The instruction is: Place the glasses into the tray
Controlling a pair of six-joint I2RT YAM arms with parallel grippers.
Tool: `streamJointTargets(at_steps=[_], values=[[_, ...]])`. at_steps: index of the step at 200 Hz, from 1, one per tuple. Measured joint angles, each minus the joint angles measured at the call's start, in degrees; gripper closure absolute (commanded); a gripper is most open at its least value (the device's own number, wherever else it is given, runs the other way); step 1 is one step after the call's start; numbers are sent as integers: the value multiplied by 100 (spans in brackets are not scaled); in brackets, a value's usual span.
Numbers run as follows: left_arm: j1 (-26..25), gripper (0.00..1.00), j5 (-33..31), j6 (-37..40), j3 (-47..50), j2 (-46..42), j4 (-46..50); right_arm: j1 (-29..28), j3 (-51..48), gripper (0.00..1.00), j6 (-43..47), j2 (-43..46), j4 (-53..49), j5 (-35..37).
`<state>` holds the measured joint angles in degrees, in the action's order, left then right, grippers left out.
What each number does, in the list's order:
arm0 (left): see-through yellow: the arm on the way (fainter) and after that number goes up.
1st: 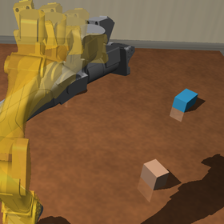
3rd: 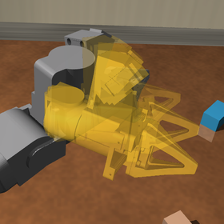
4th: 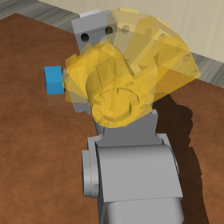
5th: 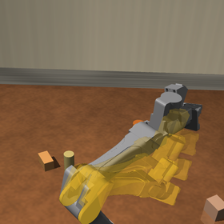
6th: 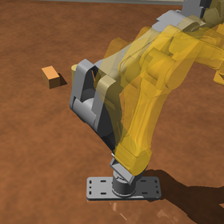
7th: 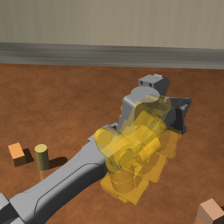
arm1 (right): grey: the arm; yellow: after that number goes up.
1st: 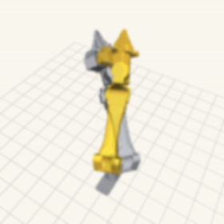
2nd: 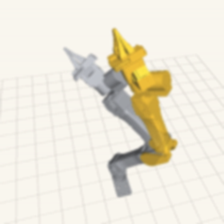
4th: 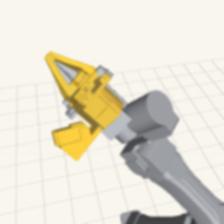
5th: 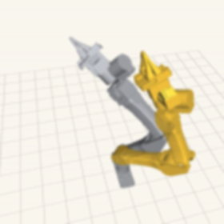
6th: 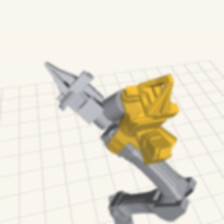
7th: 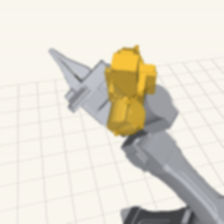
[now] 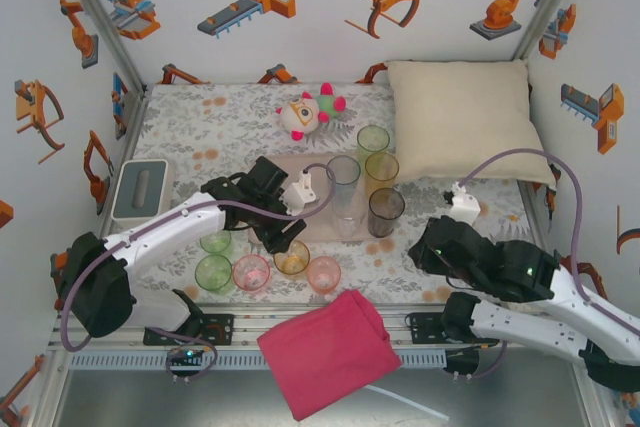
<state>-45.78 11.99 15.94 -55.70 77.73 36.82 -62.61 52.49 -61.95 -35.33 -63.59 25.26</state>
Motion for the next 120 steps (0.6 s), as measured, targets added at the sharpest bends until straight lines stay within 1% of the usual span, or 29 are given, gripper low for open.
streamJointTargets(at_steps=[18, 34, 68, 81, 120], values=[[0, 48, -2, -9, 0, 0, -2, 0, -74, 75, -20, 63, 4, 15], [-2, 54, -4, -13, 0, 0, 0, 0, -129, 75, -26, 101, 2, 31], [-11, 55, -7, -13, 0, 2, 0, 0, -155, 75, -44, 131, 17, 90], [-28, 61, -17, -22, 0, 11, -2, 0, -170, 75, -46, 151, 48, 107], [-101, 62, -50, -20, 0, 90, -4, 0, -306, 75, -85, 190, 144, 133]])
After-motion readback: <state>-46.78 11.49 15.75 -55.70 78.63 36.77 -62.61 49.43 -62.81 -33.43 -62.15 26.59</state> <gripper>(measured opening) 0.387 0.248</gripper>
